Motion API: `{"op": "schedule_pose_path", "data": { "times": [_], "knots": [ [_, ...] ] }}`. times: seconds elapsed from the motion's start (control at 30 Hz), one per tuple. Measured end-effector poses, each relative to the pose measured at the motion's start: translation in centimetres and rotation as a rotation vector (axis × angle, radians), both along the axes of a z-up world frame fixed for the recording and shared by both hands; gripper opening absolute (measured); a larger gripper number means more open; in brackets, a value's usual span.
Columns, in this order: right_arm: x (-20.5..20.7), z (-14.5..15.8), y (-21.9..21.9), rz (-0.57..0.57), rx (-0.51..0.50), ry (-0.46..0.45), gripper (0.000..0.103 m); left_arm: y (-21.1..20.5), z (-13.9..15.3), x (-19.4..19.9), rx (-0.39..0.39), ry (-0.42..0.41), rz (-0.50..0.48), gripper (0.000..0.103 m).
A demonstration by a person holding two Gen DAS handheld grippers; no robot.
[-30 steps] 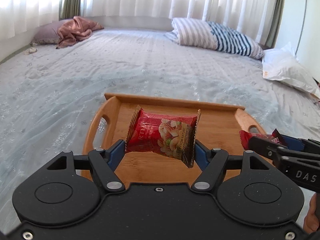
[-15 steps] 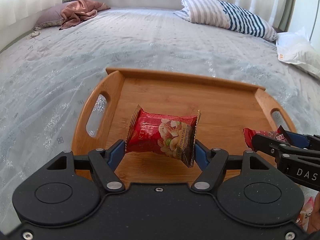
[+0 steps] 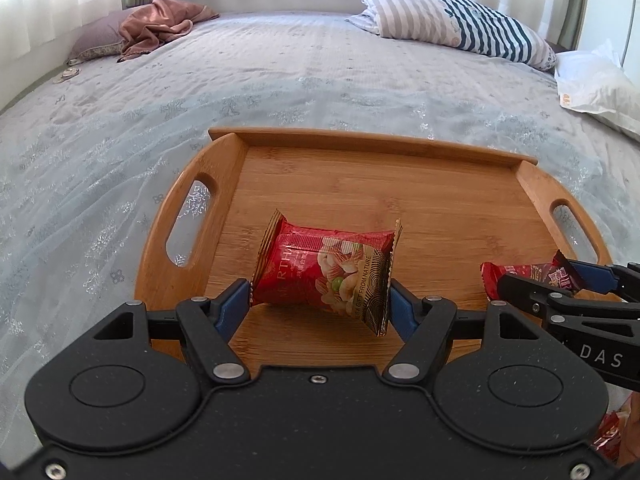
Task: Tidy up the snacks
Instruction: 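Carry the red nut bag over the tray while right tool carries the chocolate bar, then lower and release the nut bag onto the tray while right tool releases the bar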
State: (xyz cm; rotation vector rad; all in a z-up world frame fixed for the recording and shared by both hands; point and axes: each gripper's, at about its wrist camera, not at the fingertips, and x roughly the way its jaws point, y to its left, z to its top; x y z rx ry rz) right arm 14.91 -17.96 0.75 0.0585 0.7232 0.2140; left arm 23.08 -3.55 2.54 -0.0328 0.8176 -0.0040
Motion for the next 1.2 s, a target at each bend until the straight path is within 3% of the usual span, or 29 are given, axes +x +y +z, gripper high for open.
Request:
{"op": "schedule_pose_path", "data": {
  "times": [0.5, 0.9, 1.2],
  "knots": [
    [0.27, -0.57, -0.13, -0.006, 0.009, 0.014, 0.073, -0.52, -0.17, -0.02, 0.028, -0.006, -0.007, 0.071],
    [0.13, -0.46, -0.32, 0.003, 0.039, 0.014, 0.084, -0.66, -0.13, 0.1, 0.037, 0.002, -0.019, 0.074],
    [-0.48, 0.34, -0.59, -0.001, 0.06, -0.003, 0.092, -0.61, 0.62, -0.86, 0.032, -0.022, -0.047, 0.086]
  ]
}}
